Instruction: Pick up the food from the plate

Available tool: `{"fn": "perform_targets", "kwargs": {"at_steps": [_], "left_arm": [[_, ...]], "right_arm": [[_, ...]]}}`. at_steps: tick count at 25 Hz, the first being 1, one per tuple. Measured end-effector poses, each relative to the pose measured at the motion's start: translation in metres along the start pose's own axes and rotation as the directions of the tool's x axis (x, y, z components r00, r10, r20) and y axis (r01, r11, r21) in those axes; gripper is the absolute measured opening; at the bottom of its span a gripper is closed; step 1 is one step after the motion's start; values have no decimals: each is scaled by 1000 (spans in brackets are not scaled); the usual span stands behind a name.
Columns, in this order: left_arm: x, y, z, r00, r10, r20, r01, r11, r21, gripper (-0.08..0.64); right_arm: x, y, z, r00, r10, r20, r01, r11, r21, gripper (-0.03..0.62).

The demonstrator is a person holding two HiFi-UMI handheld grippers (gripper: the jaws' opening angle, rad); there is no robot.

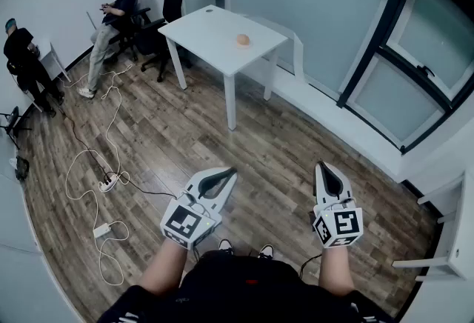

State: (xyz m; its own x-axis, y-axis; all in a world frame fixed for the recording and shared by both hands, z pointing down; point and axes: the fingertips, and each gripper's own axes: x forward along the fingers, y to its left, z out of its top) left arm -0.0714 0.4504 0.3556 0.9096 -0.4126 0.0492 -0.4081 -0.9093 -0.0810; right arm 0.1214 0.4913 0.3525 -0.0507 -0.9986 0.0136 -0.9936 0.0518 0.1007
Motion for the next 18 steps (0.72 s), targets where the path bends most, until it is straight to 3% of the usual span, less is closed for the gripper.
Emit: {"fn": "perform_targets", "kwargs": {"at_steps": [11,15,18], "left_arm": [[7,-1,-4,1000,21,2,-21,999,-42,29],[7,4,-4,1000,25,6,-24,998,-54,29],[-3,17,-7,999,35,5,-35,997,-62,29]], "right_arm": [[-10,-12,-2,999,-28,-16,28,999,-17,25],[-2,-6,1,1000,9,13,-9,1000,8,25],[11,15,3,999,41,18,-41,999,-32,25]]}}
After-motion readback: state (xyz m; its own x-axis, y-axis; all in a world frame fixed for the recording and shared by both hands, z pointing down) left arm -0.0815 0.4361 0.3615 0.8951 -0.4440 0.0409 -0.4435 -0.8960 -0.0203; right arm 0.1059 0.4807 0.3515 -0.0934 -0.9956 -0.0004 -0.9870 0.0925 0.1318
